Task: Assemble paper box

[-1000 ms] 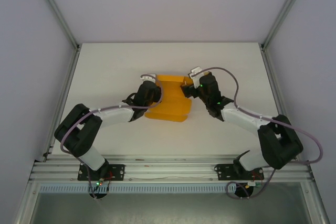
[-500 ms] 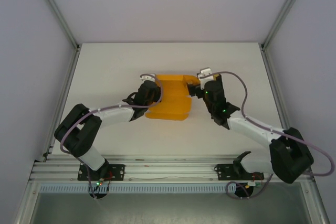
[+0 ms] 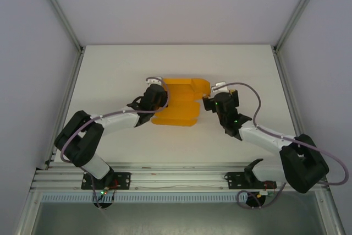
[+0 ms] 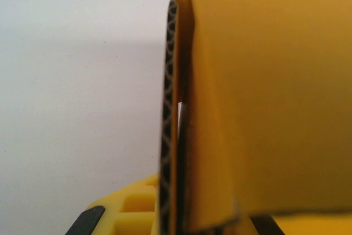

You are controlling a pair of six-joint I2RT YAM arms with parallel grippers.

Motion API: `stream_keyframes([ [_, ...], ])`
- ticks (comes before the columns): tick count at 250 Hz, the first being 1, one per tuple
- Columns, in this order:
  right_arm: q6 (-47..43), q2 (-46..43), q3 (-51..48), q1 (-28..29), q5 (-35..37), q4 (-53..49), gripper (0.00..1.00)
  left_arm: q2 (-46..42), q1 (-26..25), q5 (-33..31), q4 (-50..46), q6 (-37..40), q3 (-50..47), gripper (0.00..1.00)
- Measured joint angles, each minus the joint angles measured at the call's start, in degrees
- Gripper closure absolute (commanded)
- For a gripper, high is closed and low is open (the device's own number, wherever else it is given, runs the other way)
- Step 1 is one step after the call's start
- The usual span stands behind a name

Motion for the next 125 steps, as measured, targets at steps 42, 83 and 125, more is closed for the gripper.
stream_keyframes([
  [42,0.26,4.15,0.98,-0.52,-2.4,4.28,0.0,0.0,0.02,0.28,-0.13,-0.28,0.0,1.0],
  [83,1.18,7.85,5.18,-0.63,-7.65,8.2,0.0,0.0,-0.04,1.88,-0.02,-0.72,0.0,1.0],
  [125,1.25,10.49,6.56,-0.5,-12.81,10.43,0.0,0.0,-0.11,2.64,0.52,-2.01,0.0,1.0],
])
